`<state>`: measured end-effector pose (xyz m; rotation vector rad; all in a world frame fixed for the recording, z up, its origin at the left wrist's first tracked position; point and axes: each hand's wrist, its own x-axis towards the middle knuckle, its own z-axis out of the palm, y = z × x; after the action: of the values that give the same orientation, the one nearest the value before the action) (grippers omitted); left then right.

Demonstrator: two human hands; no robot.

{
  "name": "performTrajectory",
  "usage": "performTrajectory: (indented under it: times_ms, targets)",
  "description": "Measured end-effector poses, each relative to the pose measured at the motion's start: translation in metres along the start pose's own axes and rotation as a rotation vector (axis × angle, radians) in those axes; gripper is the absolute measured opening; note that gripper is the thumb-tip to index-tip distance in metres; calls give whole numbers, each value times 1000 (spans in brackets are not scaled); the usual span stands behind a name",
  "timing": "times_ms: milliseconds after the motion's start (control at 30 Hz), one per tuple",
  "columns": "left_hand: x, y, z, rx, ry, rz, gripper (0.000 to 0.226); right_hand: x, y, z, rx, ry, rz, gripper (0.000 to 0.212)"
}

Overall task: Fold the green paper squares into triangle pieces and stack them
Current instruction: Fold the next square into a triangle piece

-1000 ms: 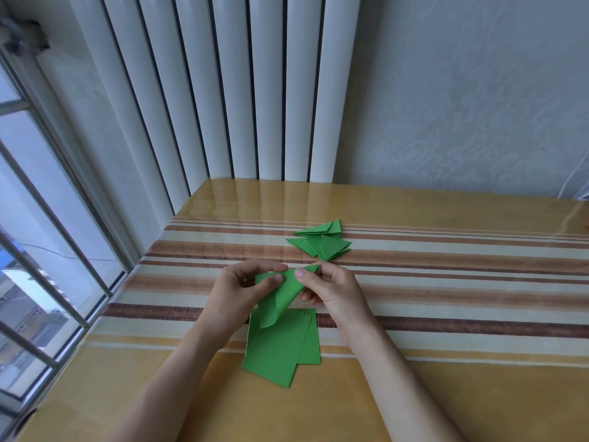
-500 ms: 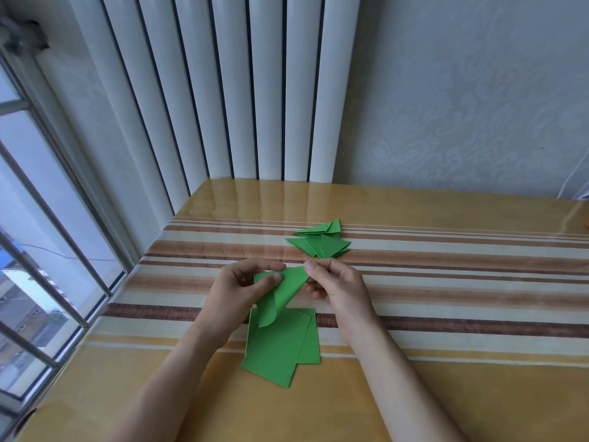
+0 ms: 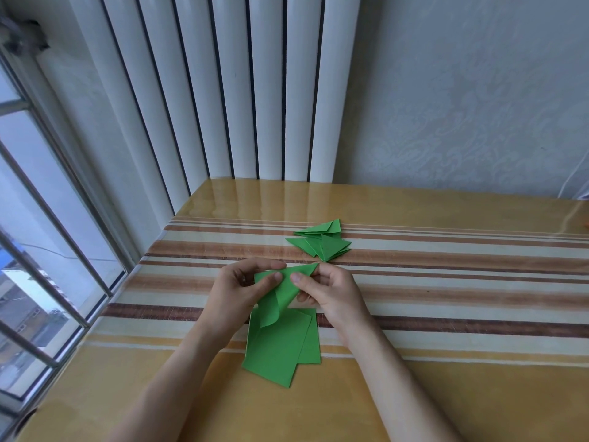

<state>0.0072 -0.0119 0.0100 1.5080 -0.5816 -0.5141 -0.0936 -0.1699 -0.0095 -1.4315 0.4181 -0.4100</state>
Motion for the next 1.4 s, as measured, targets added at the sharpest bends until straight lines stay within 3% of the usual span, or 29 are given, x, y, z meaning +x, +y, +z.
performTrajectory:
  times_ms: [767, 867, 1100, 1200, 1300, 1400]
  targets:
    - [3, -4, 4, -103, 101, -12, 14, 0, 4, 2, -250, -161, -30, 37]
    - [6, -8, 1, -132, 106, -39, 20, 0, 7, 3, -289, -170, -42, 29]
    - [9, -15, -2, -66, 42, -107, 23, 6, 10, -1, -169, 85, -51, 7]
    - [9, -16, -3, -18, 5, -98, 18, 6, 10, -2, -184, 61, -56, 8]
    - [7, -13, -1, -38, 71, -81, 10, 6, 11, -1, -272, -10, -61, 13]
    - [7, -12, -4, -67, 133, -80, 25, 6, 13, -1, -320, -36, -88, 14]
